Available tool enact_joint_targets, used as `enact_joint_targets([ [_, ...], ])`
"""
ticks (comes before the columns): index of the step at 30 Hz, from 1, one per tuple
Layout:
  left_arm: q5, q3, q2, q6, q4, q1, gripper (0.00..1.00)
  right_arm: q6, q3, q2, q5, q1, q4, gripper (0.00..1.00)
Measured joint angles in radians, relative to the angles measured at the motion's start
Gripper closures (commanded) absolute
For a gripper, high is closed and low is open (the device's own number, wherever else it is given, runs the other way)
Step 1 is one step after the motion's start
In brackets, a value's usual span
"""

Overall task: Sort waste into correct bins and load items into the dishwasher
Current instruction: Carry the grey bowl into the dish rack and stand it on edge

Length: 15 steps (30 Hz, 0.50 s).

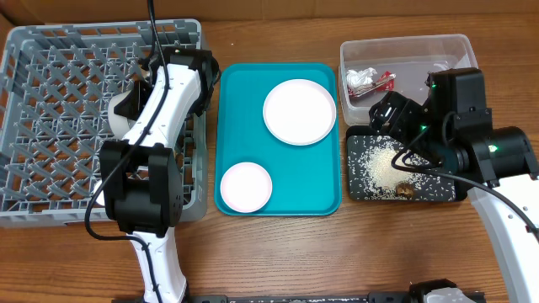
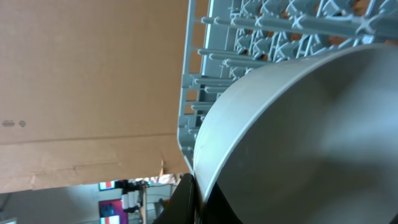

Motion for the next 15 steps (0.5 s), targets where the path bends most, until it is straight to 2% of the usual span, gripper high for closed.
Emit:
enact_joint_targets([
  [15,-0.034,0.000,0.002,0.012,-0.002,0.000,0.96,0.000,0.000,0.000,0.000,0.000,-0.020,0.00],
])
